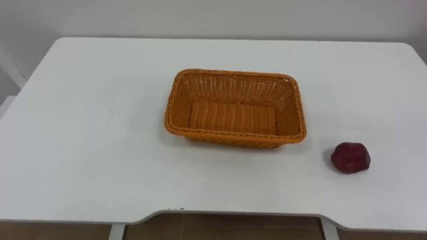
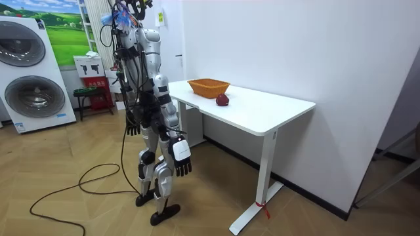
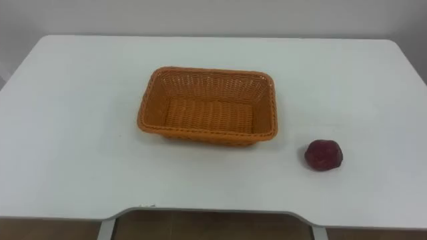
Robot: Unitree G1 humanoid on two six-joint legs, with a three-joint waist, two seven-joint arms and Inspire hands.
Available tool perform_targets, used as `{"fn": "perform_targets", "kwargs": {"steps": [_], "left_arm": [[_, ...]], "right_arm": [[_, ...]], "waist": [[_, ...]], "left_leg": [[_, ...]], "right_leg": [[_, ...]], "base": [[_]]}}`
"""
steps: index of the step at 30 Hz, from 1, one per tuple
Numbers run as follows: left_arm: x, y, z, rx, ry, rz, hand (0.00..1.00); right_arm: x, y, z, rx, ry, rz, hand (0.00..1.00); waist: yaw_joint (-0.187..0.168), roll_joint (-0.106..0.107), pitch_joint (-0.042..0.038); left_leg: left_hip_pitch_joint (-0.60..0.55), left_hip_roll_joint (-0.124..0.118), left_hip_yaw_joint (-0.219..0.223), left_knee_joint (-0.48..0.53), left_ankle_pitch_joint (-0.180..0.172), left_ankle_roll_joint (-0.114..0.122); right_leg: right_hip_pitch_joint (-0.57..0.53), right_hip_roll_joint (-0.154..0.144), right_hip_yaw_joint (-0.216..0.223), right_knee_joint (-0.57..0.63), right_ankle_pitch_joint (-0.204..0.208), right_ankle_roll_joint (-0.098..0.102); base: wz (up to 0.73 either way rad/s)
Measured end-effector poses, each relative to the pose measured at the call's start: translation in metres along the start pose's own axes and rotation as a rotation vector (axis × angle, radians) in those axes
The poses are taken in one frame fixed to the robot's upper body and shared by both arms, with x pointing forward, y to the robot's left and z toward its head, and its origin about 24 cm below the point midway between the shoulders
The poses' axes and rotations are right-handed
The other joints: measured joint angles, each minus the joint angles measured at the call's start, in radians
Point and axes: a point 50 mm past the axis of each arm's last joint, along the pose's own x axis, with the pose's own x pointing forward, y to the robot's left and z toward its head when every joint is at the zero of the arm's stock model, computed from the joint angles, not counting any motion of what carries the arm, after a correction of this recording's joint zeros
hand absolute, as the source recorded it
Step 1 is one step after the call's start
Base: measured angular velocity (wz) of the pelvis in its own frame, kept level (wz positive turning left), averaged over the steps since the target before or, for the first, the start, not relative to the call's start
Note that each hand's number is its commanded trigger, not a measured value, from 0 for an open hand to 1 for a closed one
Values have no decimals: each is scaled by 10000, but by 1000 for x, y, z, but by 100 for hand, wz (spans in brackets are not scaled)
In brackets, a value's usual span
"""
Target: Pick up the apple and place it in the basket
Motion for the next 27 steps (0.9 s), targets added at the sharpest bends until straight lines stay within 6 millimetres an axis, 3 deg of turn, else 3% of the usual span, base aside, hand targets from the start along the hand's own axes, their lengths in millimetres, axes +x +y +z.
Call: {"fn": "perform_targets", "kwargs": {"steps": [8, 12, 14, 15, 17, 20, 23, 27], "left_arm": [[0, 1, 3, -79, -27, 160, 0], [0, 0, 6, 64, -105, 189, 0], [0, 2, 7, -320, -179, 290, 0], [0, 3, 6, -389, -181, 375, 0], [0, 9, 5, -912, -312, 638, 0], [-1, 23, 6, -1356, -610, 1124, 0], [-3, 35, 10, -1604, -1089, 1502, 0], [-4, 40, 12, -1856, -1367, 1923, 0]], "right_arm": [[0, 1, 2, 490, 4, -201, 0], [-1, 3, 3, 3794, 370, -394, 0], [0, -2, 3, 7237, 686, -498, 0], [0, -4, 4, 8069, 742, -547, 0], [-1, -22, 16, 11571, 433, -778, 0], [-6, -54, 31, 15245, -228, -1555, 0], [-13, -82, 38, 17137, -780, -2561, 0], [-30, -115, 52, 18106, -1622, -4074, 0]], "waist": [[2, 18, -3], [-34, 80, 0], [-177, 86, -19], [-234, 95, -22], [-480, 126, -43], [-818, 124, -52], [-947, 116, -66], [-910, 87, -66]], "left_leg": [[-9, 4, -3, -20, 0, 0], [-23, 18, 45, -49, -4, -4], [-52, 19, 56, -49, -9, -4], [-60, 17, 56, -45, -9, -3], [-139, 7, 93, -34, -10, 0], [-242, -3, 116, 73, -8, 3], [-276, -1, 129, 78, -8, 3], [-318, -27, 174, 85, -5, 7]], "right_leg": [[-14, 10, 45, 10, 0, -1], [-36, 46, 168, 6, 1, -2], [-43, 44, 173, 19, 1, -2], [-44, 42, 168, 27, 0, -2], [-171, 27, 174, 79, 0, 0], [-222, 10, 153, 182, -1, 4], [-280, 20, 238, 236, -8, 9], [-511, -14, 260, 582, -139, 12]], "base": [[0], [-5], [0], [0], [-5], [-2], [0], [-3]]}}
